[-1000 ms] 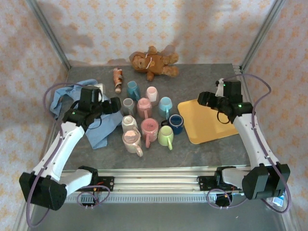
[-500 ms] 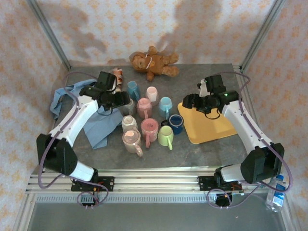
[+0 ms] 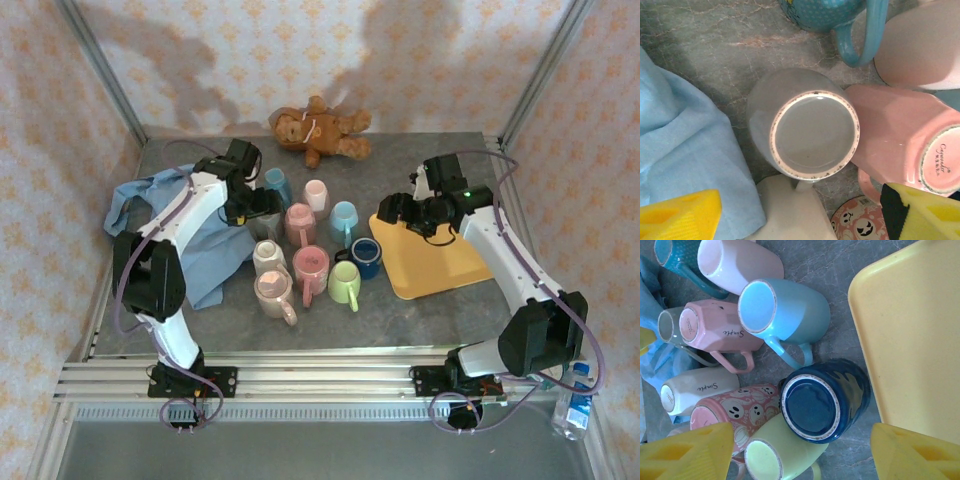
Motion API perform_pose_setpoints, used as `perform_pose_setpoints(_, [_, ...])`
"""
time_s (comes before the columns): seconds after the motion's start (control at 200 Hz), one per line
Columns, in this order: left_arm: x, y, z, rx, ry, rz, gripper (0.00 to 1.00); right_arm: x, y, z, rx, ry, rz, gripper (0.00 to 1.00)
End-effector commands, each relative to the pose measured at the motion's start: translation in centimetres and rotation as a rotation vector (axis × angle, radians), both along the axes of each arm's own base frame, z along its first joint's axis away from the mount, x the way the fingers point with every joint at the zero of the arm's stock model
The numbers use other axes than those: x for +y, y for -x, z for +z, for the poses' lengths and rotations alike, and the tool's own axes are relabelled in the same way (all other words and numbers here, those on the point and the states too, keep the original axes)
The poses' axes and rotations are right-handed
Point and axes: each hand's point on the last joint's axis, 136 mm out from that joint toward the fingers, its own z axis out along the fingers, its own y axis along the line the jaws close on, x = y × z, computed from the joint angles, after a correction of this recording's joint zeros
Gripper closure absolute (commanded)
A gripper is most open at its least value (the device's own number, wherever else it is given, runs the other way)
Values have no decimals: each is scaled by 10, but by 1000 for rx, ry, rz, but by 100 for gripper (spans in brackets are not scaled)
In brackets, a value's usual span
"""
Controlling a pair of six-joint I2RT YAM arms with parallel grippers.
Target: Turn the mug right side up
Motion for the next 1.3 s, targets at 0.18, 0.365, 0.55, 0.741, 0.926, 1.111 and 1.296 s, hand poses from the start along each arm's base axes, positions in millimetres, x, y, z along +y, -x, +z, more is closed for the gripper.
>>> perform_pose_setpoints(0.18, [-9,-10,-8,40,-12,-57,16,8,-1,7,16,-47,3,27])
perform_pose_setpoints(0.365, [-9,-12,-25,82,-36,-65,17,16,-1,15,16,-100,12,27])
perform_pose_setpoints(0.55, [-7,-16,-35,91,-63,-70,17,17,-1,15,23,-111,7,27])
perform_pose_setpoints(0.741, [-6,-16,-42,113,-76,-82,19,17,-1,15,19,-110,5,27])
perform_pose_setpoints(0.926, [-6,-15,-42,117,-80,-87,19,17,-2,12,22,-109,1,27])
perform_pose_setpoints(1.111, [-4,-10,-19,75,-69,-54,19,16,-1,9,28,-105,0,27])
perform_pose_setpoints(1.296, [-13,8,8,25,-9,-23,19,17,-3,6,31,-107,-1,27])
